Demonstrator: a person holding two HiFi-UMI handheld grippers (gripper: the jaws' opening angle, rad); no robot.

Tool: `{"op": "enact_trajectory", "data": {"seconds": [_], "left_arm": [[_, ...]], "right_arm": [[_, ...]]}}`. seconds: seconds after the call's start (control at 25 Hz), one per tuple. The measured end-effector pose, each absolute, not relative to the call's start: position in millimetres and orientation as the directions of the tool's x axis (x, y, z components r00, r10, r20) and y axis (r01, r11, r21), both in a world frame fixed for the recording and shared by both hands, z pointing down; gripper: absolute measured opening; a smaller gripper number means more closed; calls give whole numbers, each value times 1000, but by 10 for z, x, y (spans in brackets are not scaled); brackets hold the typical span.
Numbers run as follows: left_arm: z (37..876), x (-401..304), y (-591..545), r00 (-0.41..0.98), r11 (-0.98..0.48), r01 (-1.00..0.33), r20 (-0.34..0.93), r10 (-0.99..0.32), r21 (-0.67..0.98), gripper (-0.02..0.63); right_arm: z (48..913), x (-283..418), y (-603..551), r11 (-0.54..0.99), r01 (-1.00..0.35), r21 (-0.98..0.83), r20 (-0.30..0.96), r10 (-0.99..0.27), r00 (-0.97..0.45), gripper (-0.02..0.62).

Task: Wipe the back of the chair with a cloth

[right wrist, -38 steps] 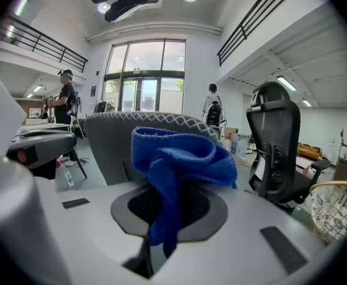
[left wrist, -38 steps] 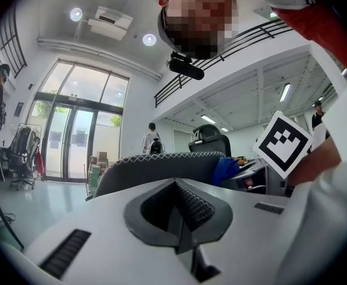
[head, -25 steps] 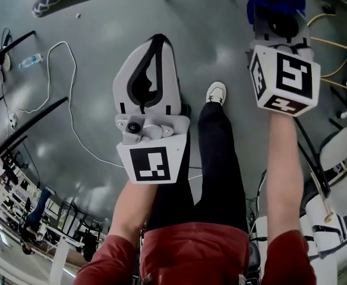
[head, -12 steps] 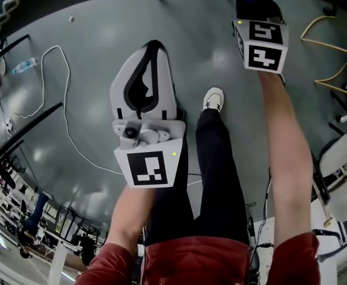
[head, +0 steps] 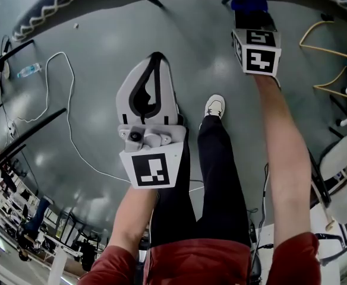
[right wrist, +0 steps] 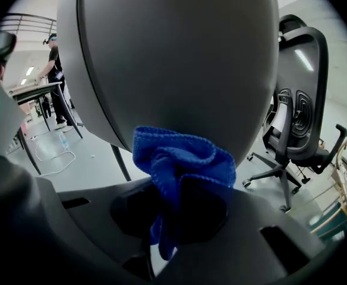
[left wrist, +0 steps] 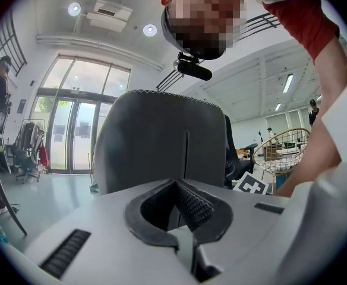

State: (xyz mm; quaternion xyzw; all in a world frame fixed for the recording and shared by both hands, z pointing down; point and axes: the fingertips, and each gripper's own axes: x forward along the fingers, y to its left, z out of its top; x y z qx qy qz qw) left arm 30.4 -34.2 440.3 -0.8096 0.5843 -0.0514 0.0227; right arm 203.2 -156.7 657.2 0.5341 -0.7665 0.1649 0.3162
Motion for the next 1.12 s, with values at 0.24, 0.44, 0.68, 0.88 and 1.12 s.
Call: {"op": "enact_trajectory", "data": {"seconds": [0.24,0.44,0.68,0.88,1.12], "left_arm": [[4143,362,-297,314,-318,-943,60,-948,-96,11],[3738,286,-145,322,-327,-940,56,-945,-99,11],[3167,76,-78,298,-300,-951,42,-954,-74,11],[2757,-103,-65,269,-269,-960,16,-963,-73,11],[2514,-220,-58,261,-260,-962,4,-965,-83,11]], "right_arm": [[5997,1923,-1141,366,-929,45,604,-751,-267,60],[5060,1645,-744,390,-920,34,524,-791,-316,60],[3755,1359,-589,425,-904,57,398,-840,-369,60],[3165,1130,-554,482,-869,109,401,-822,-405,60],[3079,979,-723,473,-875,107,402,-825,-397,60]]}}
